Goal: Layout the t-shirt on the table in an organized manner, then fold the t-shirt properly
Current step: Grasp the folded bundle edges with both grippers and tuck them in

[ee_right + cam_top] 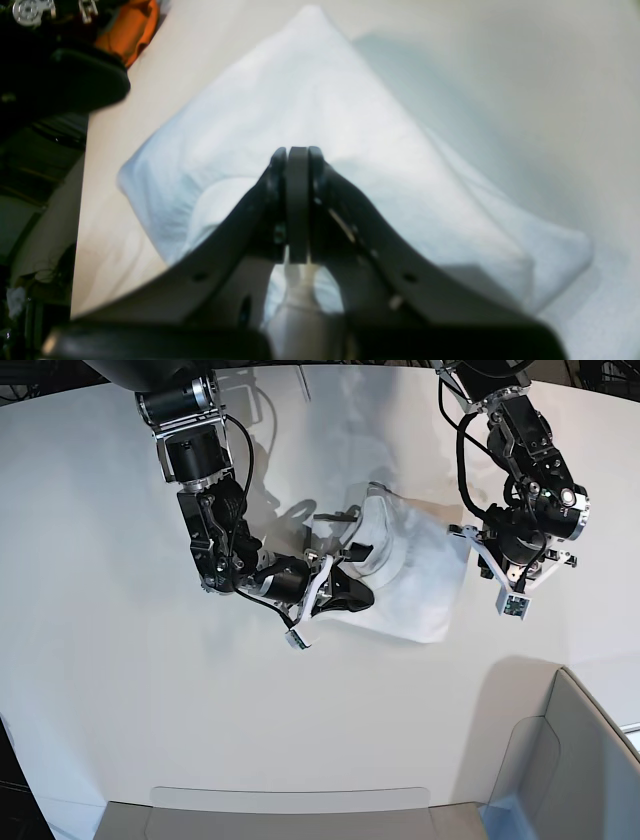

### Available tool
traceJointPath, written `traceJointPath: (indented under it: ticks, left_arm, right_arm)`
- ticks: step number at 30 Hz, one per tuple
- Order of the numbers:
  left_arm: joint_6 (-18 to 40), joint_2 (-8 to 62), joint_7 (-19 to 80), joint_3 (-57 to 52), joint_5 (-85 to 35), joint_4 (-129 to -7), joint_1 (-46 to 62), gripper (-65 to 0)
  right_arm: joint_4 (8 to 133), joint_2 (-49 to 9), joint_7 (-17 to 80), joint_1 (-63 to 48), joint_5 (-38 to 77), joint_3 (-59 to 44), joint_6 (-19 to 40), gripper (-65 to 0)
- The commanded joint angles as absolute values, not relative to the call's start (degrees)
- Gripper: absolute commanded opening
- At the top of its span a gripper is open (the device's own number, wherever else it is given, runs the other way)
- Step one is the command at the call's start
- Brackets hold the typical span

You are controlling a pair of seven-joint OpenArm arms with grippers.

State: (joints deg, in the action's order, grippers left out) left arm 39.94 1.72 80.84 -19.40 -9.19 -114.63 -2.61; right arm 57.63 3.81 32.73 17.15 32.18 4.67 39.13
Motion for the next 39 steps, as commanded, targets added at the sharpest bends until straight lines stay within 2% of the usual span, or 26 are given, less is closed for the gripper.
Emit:
traceJointPath:
  ticks: [1,10,13,16,19,22,25,29,33,39]
  left_arm:
    - [40.00,1.63,80.00,-18.95,-11.56,-115.30,-2.33,-55.0]
    - [40.00,1.45,75.21,-10.33,-14.55,-112.04,1.63,-55.0]
    - [40.00,1.80,70.29,-10.42,-14.46,-105.71,2.15,-55.0]
    - [40.00,3.47,64.92,-10.86,-14.46,-94.11,1.80,-55.1]
    - [40.00,4.70,64.22,-14.29,-14.81,-88.66,-0.04,-55.1]
    - [40.00,4.70,68.18,-17.63,-14.90,-93.58,-0.40,-55.1]
    - [40.00,4.44,74.07,-18.33,-14.90,-103.69,-0.40,-55.1]
    - [40.00,4.09,80.00,-18.24,-14.90,-115.82,-0.66,-55.1]
    - [40.00,3.47,80.00,-18.42,-14.90,-116.53,-3.21,-55.1]
    - [40.00,3.47,80.00,-18.15,-14.55,-113.71,-11.30,-55.0]
  right_arm:
    - [58.33,4.00,31.16,18.59,33.45,4.53,40.00,-65.0]
    - [58.33,4.00,31.16,18.59,33.45,4.44,38.55,-65.0]
    - [58.68,3.82,31.16,18.33,33.45,4.79,38.11,-65.0]
    - [58.77,3.74,31.52,18.33,33.45,4.88,38.11,-65.0]
    - [58.77,3.47,31.60,18.33,33.45,4.88,38.11,-65.0]
    - [58.77,3.38,31.60,18.33,33.45,4.70,38.11,-65.0]
    - [60.44,3.38,31.60,18.15,33.45,4.53,38.11,-65.0]
    - [70.73,3.47,31.78,14.81,33.54,4.97,38.20,-65.0]
    - [82.15,3.74,38.73,12.88,33.54,4.97,38.20,-65.0]
    - [92.18,3.56,49.71,7.96,33.54,4.88,37.76,-65.0]
